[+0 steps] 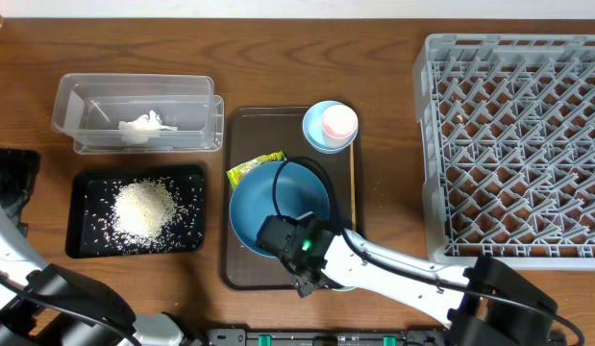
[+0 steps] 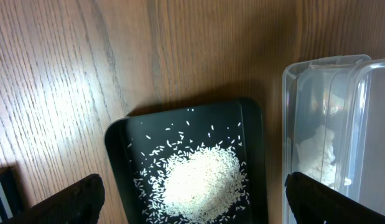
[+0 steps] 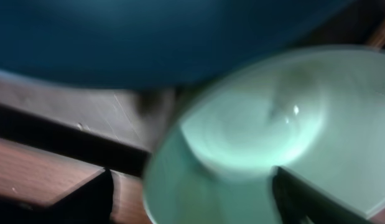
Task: Sort waste into correct bins and load items into the dishwasher rack
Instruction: 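Grasp the light-green bowl with the right gripper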
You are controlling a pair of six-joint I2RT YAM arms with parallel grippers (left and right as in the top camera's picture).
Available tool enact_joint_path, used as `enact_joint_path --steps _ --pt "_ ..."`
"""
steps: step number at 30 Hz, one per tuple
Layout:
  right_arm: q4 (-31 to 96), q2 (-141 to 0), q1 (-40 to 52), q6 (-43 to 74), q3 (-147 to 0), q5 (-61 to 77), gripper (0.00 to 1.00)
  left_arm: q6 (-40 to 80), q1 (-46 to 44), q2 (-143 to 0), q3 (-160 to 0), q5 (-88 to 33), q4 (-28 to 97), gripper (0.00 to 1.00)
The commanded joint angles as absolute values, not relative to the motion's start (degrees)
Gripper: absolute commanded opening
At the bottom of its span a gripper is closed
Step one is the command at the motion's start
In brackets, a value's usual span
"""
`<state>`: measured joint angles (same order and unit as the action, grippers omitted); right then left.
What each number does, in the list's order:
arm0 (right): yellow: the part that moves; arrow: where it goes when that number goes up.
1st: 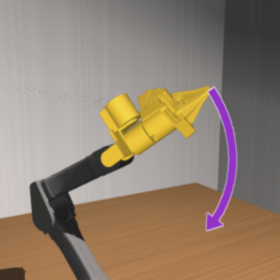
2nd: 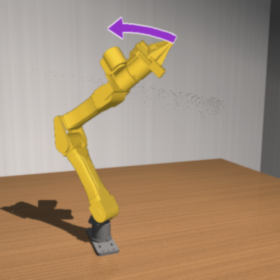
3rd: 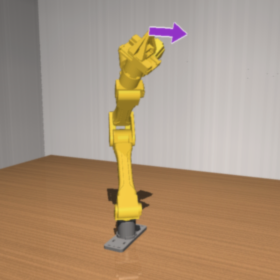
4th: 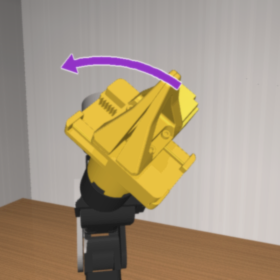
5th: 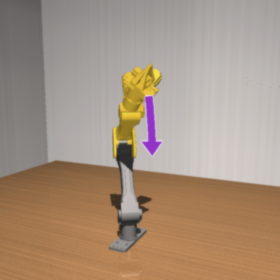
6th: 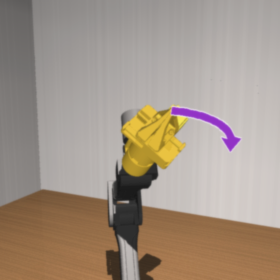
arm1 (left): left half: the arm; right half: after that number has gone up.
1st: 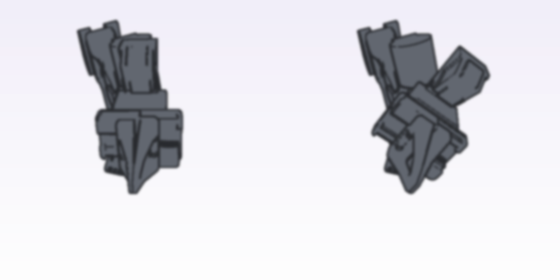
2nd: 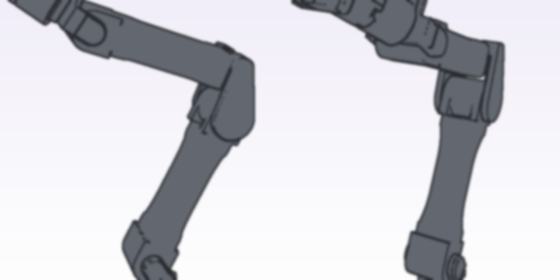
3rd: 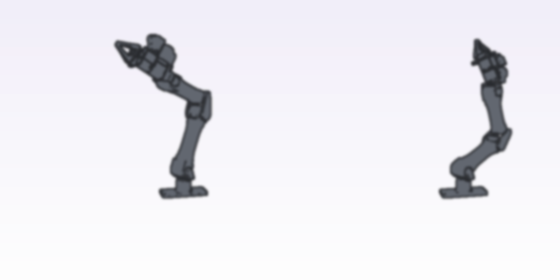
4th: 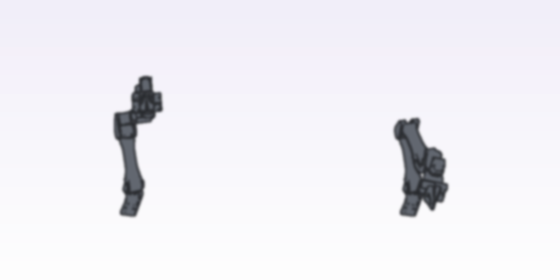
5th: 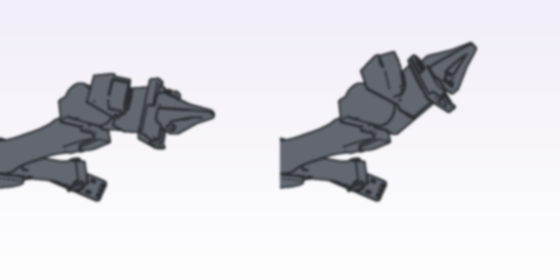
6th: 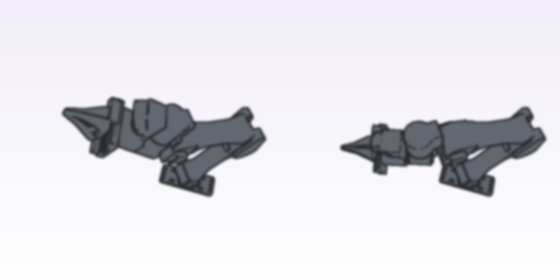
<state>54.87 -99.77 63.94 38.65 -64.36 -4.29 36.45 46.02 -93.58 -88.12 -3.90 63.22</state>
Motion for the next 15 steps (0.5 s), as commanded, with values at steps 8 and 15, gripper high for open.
enact_joint_path --steps 8,15 --pt "49.47 -99.77 66.08 40.23 -64.64 -4.47 0.55 37.19 46.22 -92.58 -89.21 -3.38 63.59 0.95" --pt "47.90 -101.16 66.13 40.71 -63.02 -4.49 0.38 37.19 46.22 -92.58 -89.21 -3.38 63.57 0.95"
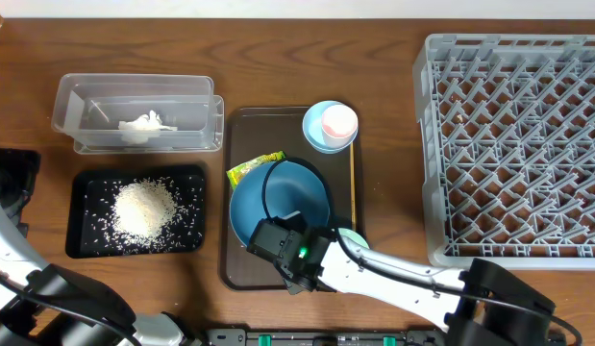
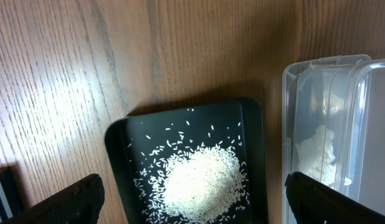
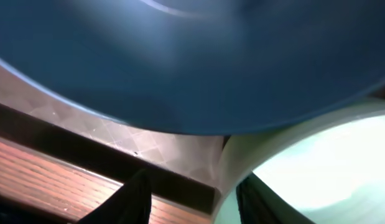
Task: Sort waste into correct bins and load items into the dishwasher rack
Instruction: 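Grasp the light-green bowl with the right gripper, then place the light-green bowl into the grey dishwasher rack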
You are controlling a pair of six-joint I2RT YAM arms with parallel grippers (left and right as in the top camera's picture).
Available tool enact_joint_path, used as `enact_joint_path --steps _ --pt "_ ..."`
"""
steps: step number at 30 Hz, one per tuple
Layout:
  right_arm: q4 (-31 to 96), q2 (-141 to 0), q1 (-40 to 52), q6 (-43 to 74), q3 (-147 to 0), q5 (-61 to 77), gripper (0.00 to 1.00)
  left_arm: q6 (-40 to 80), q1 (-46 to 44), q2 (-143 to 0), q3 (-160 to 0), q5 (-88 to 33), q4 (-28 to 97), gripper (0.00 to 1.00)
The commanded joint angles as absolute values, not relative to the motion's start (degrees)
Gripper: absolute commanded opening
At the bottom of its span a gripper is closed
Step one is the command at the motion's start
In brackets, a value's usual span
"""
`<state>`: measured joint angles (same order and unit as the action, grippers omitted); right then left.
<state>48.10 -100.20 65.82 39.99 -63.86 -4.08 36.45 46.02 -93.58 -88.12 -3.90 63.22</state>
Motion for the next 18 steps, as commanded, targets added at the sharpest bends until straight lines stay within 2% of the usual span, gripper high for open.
enact_joint_path --steps 1,5,11,18 --pt "47.68 -101.14 66.08 40.71 -63.07 -4.47 0.36 37.19 46.22 -92.58 -89.21 -3.38 63.59 0.95" --pt "47.66 -101.03 66.04 40.69 -64.34 -4.36 0.25 37.19 46.22 -92.58 -89.21 -3.38 63.59 0.95" --pt "52.66 -100.95 65.93 39.75 -69.45 -4.10 0.01 37.19 46.22 -92.58 -89.21 -3.38 63.59 0.95" --pt "62.85 -100.86 64.16 36.07 -79.92 -4.05 0.01 37.19 46.22 -92.58 -89.21 -3.38 63.59 0.96"
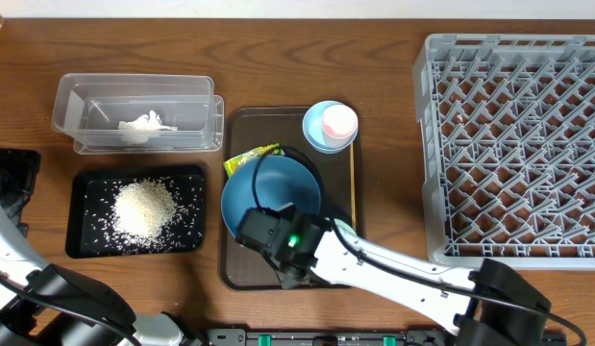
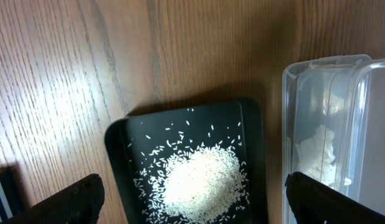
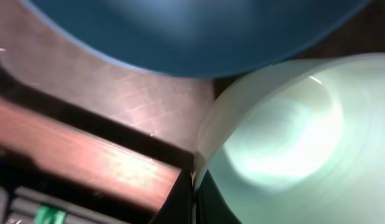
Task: Sort waste into correct bins and load items into the dishwasher rack
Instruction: 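Place the light-green bowl into the grey dishwasher rack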
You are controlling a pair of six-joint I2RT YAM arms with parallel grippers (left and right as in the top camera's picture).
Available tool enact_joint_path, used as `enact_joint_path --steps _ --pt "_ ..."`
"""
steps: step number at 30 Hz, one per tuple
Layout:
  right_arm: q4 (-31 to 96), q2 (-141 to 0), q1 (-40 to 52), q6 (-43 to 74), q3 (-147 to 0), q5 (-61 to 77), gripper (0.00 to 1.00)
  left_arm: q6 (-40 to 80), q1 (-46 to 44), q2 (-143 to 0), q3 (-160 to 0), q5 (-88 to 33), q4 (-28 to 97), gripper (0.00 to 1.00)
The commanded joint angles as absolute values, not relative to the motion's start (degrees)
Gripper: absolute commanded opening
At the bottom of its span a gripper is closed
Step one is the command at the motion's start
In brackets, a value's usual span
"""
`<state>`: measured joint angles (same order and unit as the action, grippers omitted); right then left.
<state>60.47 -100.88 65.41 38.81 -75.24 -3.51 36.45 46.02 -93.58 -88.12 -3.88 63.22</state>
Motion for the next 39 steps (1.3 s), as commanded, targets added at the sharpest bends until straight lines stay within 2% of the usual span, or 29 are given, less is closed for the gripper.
enact_joint_path --steps 1,6,11,18,23,34,39 --pt "65.21 -100.79 63.59 35.66 -81.80 -4.05 0.02 37.19 46.22 -92.58 -89.21 -3.38 63.59 0.96" --pt "75.37 -98.28 57.39 32.03 -90.26 -5.39 0.01 37.19 46.22 -92.58 -89.21 -3.38 63.57 0.96" --pt "72.58 -90.41 42.85 23.31 -92.58 -2.83 0.01 37.19 46.22 -92.58 -89.21 -3.38 63.57 0.96" --pt "62.87 -85.32 9.30 9.78 -92.44 25.17 0.01 37.19 46.22 -92.58 -89.21 -3.38 63.57 0.96" --pt "58.33 -86.19 -9.72 5.72 -88.77 38.96 0.01 37.19 46.22 -92.58 -89.21 -3.38 63.57 0.96" --pt "35.40 -89.25 -37.32 4.58 -70.50 71.09 0.01 37.19 46.22 -92.58 -89.21 -3.38 63.59 0.96" --pt "29.63 -92.60 -43.66 4.82 -65.52 80.53 0.01 37.19 46.22 -92.58 -89.21 -3.38 63.57 0.96"
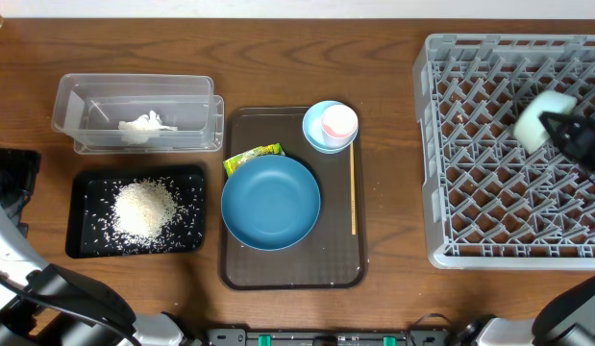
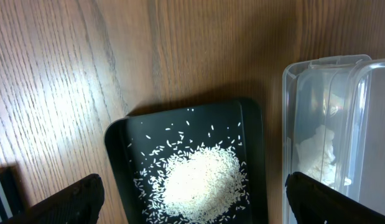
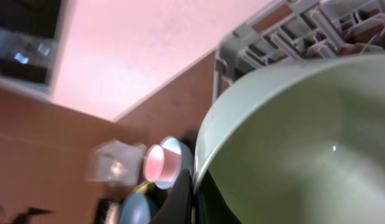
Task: Sort waste into correct bins and load items into the dishwasher rack
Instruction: 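Place the light-green bowl into the grey dishwasher rack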
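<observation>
My right gripper [image 3: 193,182] is shut on the rim of a pale green bowl [image 3: 292,143], held tilted over the grey dishwasher rack [image 1: 499,192] near its right side. In the overhead view the bowl [image 1: 531,125] sits just left of the right gripper [image 1: 555,127]. A blue plate [image 1: 270,202] lies on the brown tray [image 1: 345,269], with a green wrapper [image 1: 252,159] at its upper left. A pink cup [image 1: 338,121] stands in a light blue bowl [image 1: 316,136], and a chopstick [image 1: 352,197] lies beside the plate. My left gripper [image 2: 195,202] hangs open over the rice.
A black tray [image 1: 81,240] holding a heap of rice [image 1: 143,209] lies at the left. Behind it stands a clear plastic bin [image 1: 76,101] with crumpled white tissue [image 1: 143,124]. The left arm [image 1: 13,178] is at the table's left edge.
My right gripper, then at the tray's front edge beside the blue plate with the green bowl's rim in it, is now over the right side of the rack, still holding the bowl.
My right gripper stood open at the green bowl by the tray's front edge, partly under the blue plate. It then closed in on the rim and was shut on it, the plate and wrapper shifted slightly left. Now the bowl is over the rack. The left arm stayed still.
</observation>
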You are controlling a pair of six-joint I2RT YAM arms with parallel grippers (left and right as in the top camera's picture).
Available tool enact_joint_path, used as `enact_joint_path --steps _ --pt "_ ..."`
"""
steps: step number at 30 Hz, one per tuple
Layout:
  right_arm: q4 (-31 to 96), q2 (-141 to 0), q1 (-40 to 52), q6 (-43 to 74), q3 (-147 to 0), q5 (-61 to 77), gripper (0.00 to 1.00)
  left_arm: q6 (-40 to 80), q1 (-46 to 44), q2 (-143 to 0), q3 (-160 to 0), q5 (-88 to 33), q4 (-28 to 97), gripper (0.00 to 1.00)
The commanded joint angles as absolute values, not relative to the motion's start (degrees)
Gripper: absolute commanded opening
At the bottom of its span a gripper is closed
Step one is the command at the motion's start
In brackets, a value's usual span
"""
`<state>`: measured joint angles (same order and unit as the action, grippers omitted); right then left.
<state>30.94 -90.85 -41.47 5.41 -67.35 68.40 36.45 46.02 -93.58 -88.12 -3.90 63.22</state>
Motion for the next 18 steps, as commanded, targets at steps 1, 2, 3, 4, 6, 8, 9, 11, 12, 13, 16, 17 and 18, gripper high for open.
enact_joint_path --steps 1,2,3,4,6,8,9,11,12,13,16,17,18 --pt "28.93 -93.47 -44.60 4.82 -64.93 81.67 0.01 37.19 46.22 -92.58 -89.21 -3.38 63.59 0.96" --pt "28.58 -94.39 -45.41 4.80 -64.55 82.19 0.01 37.19 46.22 -92.58 -89.21 -3.38 63.59 0.96" --pt "28.03 -95.24 -46.00 4.49 -64.34 82.76 0.01 37.19 46.22 -92.58 -89.21 -3.38 63.57 0.96" --pt "27.03 -96.31 -46.59 3.92 -64.23 83.77 0.01 37.19 46.22 -92.58 -89.21 -3.38 63.59 0.96" --pt "23.70 -98.48 -47.20 3.77 -64.20 87.07 0.01 37.19 46.22 -92.58 -89.21 -3.38 63.59 0.96" --pt "20.53 -100.49 -47.29 5.39 -64.23 89.30 0.01 37.19 46.22 -92.58 -89.21 -3.38 63.57 0.96" --pt "19.40 -101.43 -47.24 6.24 -64.20 89.30 0.01 37.19 46.22 -92.58 -89.21 -3.38 63.59 0.96" --pt "18.00 -103.13 -47.05 6.72 -64.23 89.30 0.01 37.19 46.22 -92.58 -89.21 -3.38 63.57 0.96" --pt "17.30 -104.07 -46.92 6.90 -64.23 89.30 0.01 37.17 46.22 -92.58 -89.21 -3.38 63.57 0.96" --pt "16.88 -104.79 -46.83 7.03 -64.23 89.30 0.01 37.19 46.22 -92.58 -89.21 -3.38 63.57 0.96" --pt "15.79 -107.09 -46.63 7.60 -64.23 89.27 0.01 37.19 46.22 -92.58 -89.21 -3.38 63.57 0.96" --pt "15.81 -107.61 -46.63 7.90 -64.23 89.30 0.01 37.19 46.22 -92.58 -89.21 -3.38 63.59 0.96" --pt "15.84 -107.74 -46.65 7.92 -64.23 89.14 0.01 37.19 46.22 -92.58 -89.21 -3.38 63.57 0.96"
